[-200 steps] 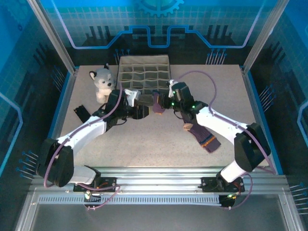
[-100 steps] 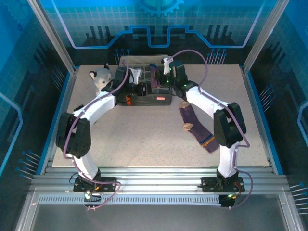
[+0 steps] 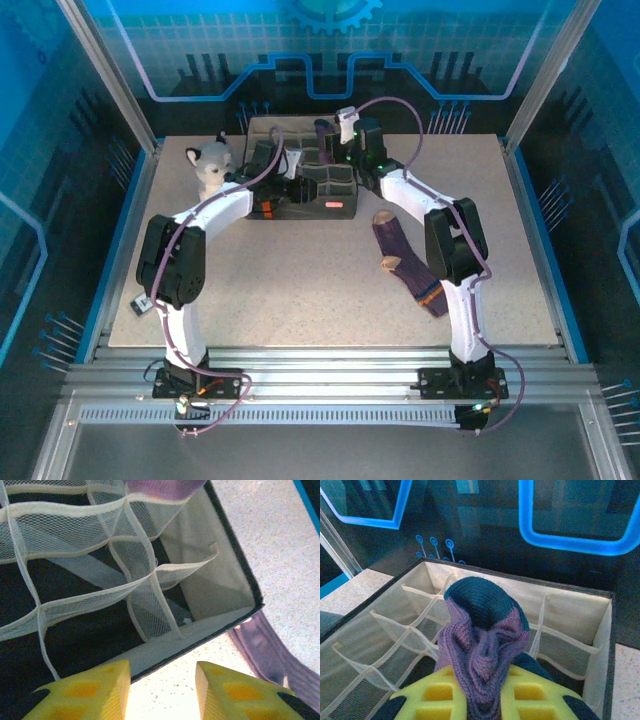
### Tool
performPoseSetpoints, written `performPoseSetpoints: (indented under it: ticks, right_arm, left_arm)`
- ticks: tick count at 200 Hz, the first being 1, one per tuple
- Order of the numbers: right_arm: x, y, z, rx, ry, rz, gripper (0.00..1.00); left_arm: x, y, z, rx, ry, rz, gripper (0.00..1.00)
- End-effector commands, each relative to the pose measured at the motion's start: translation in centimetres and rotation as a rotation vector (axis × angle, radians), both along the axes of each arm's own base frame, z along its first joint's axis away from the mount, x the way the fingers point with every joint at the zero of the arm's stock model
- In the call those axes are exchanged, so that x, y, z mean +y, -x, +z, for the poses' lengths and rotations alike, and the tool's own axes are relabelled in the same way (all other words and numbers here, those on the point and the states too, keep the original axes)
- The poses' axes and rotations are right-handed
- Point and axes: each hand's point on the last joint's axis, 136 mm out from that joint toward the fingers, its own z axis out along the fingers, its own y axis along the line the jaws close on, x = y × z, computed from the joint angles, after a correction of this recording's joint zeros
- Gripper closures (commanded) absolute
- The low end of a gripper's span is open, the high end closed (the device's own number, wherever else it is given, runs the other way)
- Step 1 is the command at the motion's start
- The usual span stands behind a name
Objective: Roll the socks
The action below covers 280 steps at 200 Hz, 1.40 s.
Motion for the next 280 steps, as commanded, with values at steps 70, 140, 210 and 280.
performPoseSetpoints:
  ticks: [70,140,210,280]
  right_arm:
    - [-0.8,-3.3,0.4,-0.135,0.022,-0.004,1.0]
    - [-2.3,-4.2,-1.3,-0.137,0.037,-0.021,1.0]
    - [-3.0,-4.1,-1.3,-0.136,0.055,-0.015,1.0]
    - [-4.4,-4.1,-2.6,-0.104,0.03,-0.033,1.0]
  left_arm:
    - [0.3,0.7,-3.1,0.059,-0.06,-0.021,0.62]
    - [0.6,0.9,-4.0,0.08,-0.083,-0.013,0.64]
    - [0.8,1.1,-4.4,0.093,-0.085,-0.002,0.65]
    - [1.2,1.3,-4.9,0.107,-0.1,0.002,0.66]
